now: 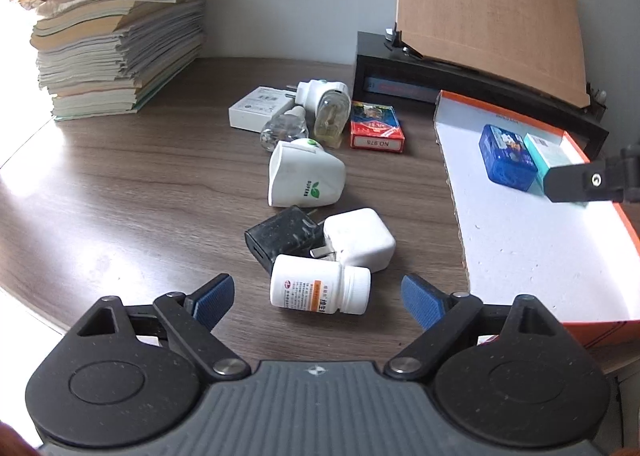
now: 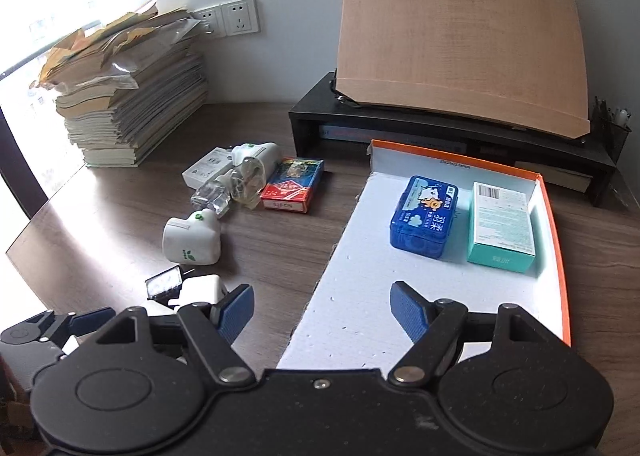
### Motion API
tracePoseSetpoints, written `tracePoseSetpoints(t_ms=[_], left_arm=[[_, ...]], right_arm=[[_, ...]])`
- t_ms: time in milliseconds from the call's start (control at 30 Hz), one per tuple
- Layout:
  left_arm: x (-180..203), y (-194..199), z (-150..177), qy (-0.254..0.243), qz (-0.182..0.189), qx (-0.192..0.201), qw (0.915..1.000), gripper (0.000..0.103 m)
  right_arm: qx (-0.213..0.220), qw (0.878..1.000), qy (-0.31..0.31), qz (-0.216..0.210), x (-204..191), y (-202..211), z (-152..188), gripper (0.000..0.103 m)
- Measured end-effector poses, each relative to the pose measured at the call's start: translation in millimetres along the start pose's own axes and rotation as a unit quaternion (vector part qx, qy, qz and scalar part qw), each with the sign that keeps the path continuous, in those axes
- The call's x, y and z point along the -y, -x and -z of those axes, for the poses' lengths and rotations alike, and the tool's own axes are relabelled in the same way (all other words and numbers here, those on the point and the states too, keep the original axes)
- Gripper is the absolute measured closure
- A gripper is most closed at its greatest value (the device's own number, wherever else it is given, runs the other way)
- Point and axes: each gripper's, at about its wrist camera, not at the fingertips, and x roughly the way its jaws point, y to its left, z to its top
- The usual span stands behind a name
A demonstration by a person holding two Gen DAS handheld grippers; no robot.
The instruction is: Organize rigid objects
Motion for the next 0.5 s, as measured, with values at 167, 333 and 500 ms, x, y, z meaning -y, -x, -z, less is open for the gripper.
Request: tracePoseSetpoints(t_ms=[167,333,500], left_arm=[[3.5,-14.6,1.2,-0.013,0.010,0.002,0.9999,0.017],[-0.5,-27.5,3.8,-0.013,0.009,-0.011,0.9998,0.043],[-11.9,-24.9,1.9,0.000,0.021,-0.008,0.9998,0.044]], right_arm=[[-0.008,1.000,0.013,-0.002,-12.6,-3.0,1.8,0.014],[-0.011,1.000,0.018,0.003,-17.9,-5.1,0.9,0.014],[-0.022,1.000,0.018,0.000,-24.2,-15.2,1.5,0.014]])
